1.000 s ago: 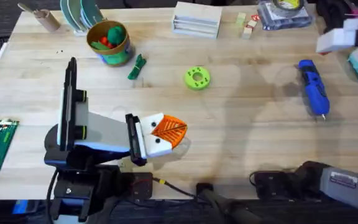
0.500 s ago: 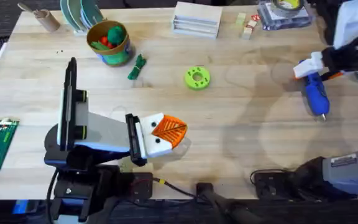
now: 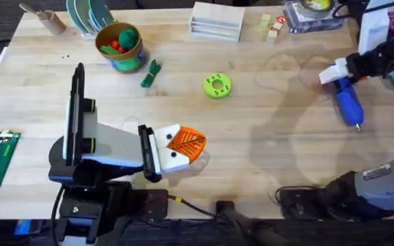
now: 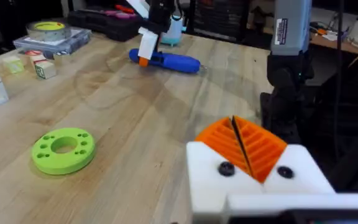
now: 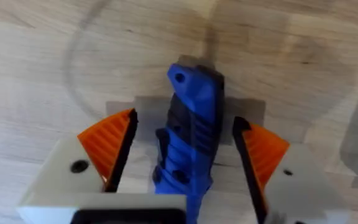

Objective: Pick up the gripper from the table and insert it into the empty holder that is missing its gripper. Then pick up a screw, insert it into the mounting hole, and use the screwdriver to tighten it. Finally, clean up the table by picking up the vegetable and placing it into the bucket.

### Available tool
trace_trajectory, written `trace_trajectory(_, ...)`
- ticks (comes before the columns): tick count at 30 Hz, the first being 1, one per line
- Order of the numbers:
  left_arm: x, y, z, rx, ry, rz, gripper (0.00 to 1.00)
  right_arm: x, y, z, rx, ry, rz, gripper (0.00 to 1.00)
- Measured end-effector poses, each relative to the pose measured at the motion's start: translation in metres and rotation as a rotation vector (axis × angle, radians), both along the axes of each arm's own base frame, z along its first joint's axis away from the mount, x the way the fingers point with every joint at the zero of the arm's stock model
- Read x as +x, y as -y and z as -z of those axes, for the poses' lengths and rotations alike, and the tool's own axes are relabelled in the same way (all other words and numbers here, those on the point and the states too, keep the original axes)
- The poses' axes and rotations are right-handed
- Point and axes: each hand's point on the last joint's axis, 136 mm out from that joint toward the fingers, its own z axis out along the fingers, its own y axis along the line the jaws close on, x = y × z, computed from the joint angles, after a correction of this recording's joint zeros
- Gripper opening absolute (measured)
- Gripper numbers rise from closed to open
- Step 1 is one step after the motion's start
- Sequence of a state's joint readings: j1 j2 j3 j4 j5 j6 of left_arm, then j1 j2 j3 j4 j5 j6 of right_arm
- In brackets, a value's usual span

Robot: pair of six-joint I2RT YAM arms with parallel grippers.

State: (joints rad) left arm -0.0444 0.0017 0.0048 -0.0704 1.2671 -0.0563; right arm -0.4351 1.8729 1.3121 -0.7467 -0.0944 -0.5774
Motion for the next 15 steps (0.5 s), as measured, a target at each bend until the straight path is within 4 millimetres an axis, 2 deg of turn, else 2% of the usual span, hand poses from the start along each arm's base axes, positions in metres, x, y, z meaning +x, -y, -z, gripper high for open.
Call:
trace_trajectory(8,0.0000,0.0000,0.0000,0.000,0.000,0.000,0.004,0.0026,0.0019,0.0076,-0.001,-0.007,0.001,0.984)
trace_trajectory(11,0.0000,0.0000,0.0000,0.000,0.000,0.000,0.004,0.0030,0.0025,0.0076,-0.003,-0.007,0.000,0.922)
trace_trajectory(13,0.0000,0.0000,0.0000,0.000,0.000,0.000,0.004,0.0034,0.0049,0.0079,-0.012,-0.008,0.000,0.833)
trace_trajectory(15,0.0000,0.0000,0.0000,0.000,0.000,0.000,0.004,0.0024,0.0060,0.0081,-0.016,-0.012,0.002,0.808)
